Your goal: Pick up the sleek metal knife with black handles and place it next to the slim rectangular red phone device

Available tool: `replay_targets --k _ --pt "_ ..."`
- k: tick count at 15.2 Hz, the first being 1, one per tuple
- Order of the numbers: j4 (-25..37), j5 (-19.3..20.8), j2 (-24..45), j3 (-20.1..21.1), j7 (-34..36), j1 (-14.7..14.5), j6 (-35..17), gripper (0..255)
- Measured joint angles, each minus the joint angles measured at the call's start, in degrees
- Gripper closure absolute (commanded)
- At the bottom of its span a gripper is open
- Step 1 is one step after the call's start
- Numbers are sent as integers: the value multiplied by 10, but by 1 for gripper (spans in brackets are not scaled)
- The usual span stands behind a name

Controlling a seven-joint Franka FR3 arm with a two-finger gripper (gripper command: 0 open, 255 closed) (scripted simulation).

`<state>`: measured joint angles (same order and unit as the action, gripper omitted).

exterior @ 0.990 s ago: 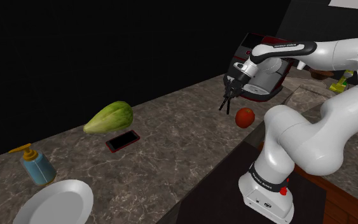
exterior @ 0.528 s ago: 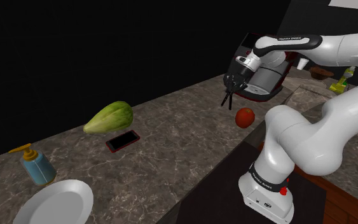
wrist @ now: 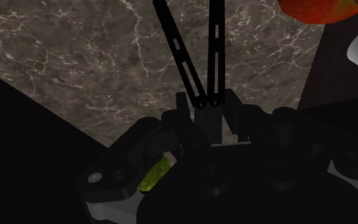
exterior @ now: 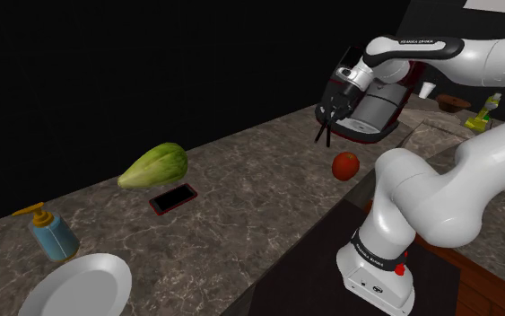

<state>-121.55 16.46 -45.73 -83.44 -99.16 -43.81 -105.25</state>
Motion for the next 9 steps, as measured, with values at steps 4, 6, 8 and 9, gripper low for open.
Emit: replay_targets --k 4,6,8,9 --pt "16 -10 3 22 6 8 23 255" --pt "26 -15 5 32 9 10 36 255" --pt "33 -20 7 40 12 12 46 255" --pt "39 -23 8 46 14 14 53 255"
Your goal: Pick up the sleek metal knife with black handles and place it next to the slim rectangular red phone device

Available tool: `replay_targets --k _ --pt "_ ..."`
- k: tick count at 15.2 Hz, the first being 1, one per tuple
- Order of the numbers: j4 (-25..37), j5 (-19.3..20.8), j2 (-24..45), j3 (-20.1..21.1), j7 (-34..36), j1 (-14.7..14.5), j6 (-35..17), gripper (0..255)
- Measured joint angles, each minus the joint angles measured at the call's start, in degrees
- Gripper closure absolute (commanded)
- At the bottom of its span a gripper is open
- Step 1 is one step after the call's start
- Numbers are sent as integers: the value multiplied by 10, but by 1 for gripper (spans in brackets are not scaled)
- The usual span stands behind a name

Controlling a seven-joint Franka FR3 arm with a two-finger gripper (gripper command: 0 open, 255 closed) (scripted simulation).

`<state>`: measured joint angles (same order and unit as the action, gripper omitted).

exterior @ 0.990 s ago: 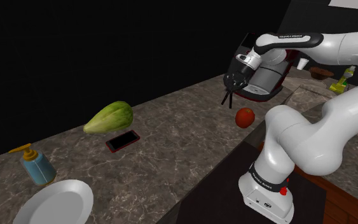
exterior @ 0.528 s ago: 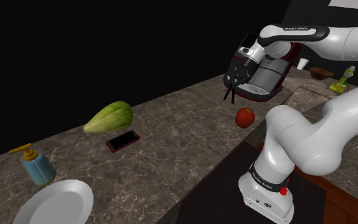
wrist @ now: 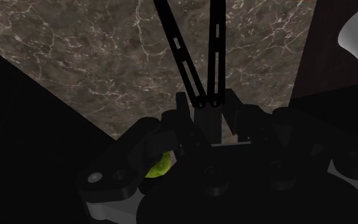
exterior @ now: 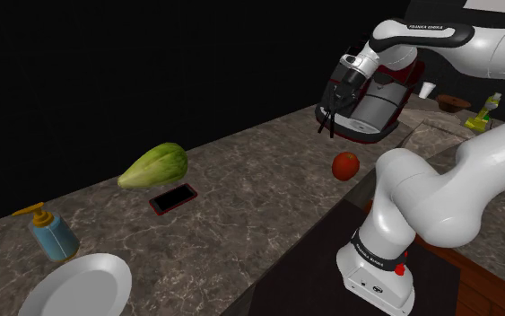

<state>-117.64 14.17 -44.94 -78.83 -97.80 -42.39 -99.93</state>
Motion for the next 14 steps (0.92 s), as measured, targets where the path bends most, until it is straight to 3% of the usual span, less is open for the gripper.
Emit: replay_targets --k 14 --pt "85 -32 16 49 21 -1 87 255"
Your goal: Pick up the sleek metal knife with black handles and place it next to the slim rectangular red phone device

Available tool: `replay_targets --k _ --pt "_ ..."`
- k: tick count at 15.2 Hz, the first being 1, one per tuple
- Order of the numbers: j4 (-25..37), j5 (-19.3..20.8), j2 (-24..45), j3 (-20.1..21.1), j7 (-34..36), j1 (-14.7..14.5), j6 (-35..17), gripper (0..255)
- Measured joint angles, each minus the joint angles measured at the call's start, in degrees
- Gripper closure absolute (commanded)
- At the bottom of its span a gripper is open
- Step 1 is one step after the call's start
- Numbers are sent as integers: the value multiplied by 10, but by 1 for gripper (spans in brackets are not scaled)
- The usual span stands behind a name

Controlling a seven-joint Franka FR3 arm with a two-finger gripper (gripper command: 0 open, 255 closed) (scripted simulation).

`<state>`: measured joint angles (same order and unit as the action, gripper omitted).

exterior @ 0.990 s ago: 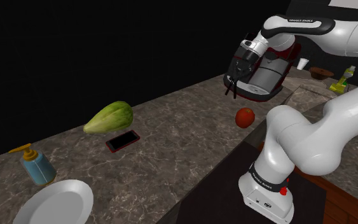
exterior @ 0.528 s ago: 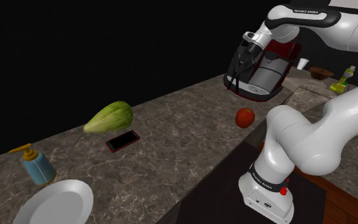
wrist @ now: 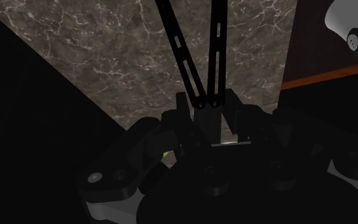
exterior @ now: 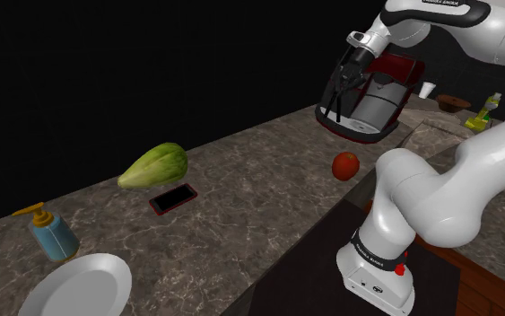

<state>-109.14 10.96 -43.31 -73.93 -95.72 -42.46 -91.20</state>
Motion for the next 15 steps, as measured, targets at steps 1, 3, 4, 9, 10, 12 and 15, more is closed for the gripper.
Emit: replay_targets --k 1,3,4,9,10,12,15 --pt "6 -2 1 4 1 2 8 255" --pt "21 -6 4 8 4 -2 19 255" --pt "28 -8 6 10 6 -4 25 255" --pt "65 -19 14 19 13 -10 57 255" --pt "74 -21 17 20 15 -14 63 255" --pt "93 -25 21 19 17 -22 76 255" --pt "119 -31 27 20 21 -30 96 255"
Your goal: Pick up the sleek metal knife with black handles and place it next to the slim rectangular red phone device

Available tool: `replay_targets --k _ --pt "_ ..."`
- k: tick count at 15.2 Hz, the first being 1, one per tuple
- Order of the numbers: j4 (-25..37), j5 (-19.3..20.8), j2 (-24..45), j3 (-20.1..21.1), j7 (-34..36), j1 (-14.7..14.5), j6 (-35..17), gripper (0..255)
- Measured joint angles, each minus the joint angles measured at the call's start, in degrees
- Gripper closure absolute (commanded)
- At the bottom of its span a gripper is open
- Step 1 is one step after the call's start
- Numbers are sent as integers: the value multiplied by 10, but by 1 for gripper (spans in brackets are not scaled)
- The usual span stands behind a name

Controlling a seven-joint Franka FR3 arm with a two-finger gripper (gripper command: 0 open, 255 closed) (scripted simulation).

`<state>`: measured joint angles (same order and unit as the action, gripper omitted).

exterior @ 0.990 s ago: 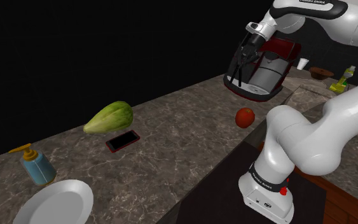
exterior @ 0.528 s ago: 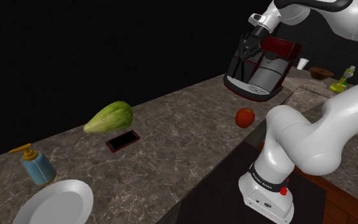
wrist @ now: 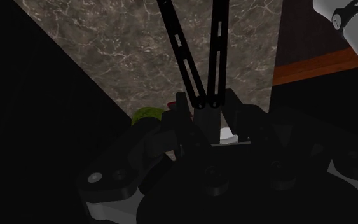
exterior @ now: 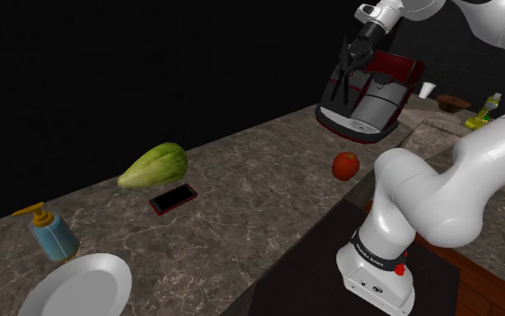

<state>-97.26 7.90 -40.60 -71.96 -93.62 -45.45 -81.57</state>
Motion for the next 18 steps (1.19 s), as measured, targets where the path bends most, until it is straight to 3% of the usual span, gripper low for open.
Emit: replay_targets --k 5,7,8,13,18 --pt "42 -10 11 3 9 -14 32 255" --pt "30 -17 13 23 20 -2 27 255" --pt "7 -23 10 49 32 18 18 255" --pt "-78 -42 -2 133 84 64 -31 255" --pt "-144 -65 -10 209 144 83 -78 255"
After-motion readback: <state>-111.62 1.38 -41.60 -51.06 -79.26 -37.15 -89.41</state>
